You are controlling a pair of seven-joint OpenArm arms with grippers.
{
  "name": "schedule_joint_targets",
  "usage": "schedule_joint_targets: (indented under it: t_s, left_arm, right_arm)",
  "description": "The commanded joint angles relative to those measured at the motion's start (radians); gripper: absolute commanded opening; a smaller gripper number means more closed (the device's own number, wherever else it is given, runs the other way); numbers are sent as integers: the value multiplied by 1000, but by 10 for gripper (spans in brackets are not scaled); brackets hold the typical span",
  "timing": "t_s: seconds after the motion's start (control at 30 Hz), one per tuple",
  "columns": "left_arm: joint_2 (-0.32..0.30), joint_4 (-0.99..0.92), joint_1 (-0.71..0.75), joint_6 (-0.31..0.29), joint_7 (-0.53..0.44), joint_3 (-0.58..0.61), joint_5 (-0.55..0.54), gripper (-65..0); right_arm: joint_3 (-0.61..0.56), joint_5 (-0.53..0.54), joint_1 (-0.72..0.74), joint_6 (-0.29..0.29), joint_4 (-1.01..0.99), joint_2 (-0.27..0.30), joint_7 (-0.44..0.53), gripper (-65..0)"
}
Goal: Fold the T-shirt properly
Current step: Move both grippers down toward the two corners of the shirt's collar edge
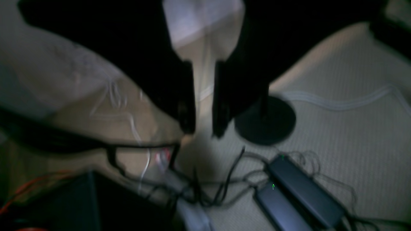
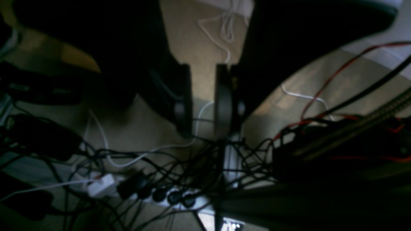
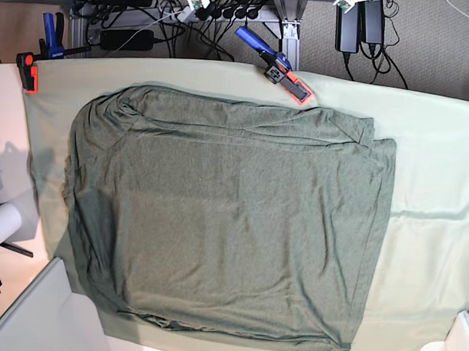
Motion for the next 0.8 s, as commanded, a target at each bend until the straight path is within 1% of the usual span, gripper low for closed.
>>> schedule_joint_targets:
  t_s: [0.0, 0.1, 0.2, 0.33, 0.4, 0.47, 0.57, 0.63, 0.7, 0.77]
  left_arm:
    - [-17, 58, 37, -4, -10, -6, -1, -553]
    - [-57, 211, 126, -4, -19, -55, -2, -553]
    - [-79, 367, 214, -13, -36, -135, -2, -553]
    - [-81, 566, 322, -84, -29, -252, -24, -553]
    - [-81, 659, 371, -116, -6, -300, -79, -553]
    - [-81, 747, 412, -117, 45, -341, -142, -553]
    - [-82, 866, 466, -117, 117, -405, -192, -548]
    - [-94, 936, 499, -125, 136, -439, -217, -544]
    - [-111, 1001, 528, -160, 137, -465, -232, -544]
    - [-127, 1059, 550, -208, 137, -497, -231, -544]
  right_arm:
    - [1, 15, -30, 18, 34, 17, 13, -536]
    - [1, 55, -104, 32, 121, 42, 12, -536]
    - [1, 62, -179, 32, 211, 72, 12, -536]
    - [1, 62, -277, 32, 340, 122, 12, -536]
    - [1, 62, -326, 32, 409, 149, 12, -536]
    - [1, 62, -375, 32, 482, 177, 12, -536]
    - [1, 62, -441, 32, 598, 225, 11, -536]
    - [4, 62, -486, 32, 679, 258, 8, -536]
    - [14, 62, -529, 32, 760, 285, 5, -536]
    - [36, 64, -569, 32, 840, 303, -1, -536]
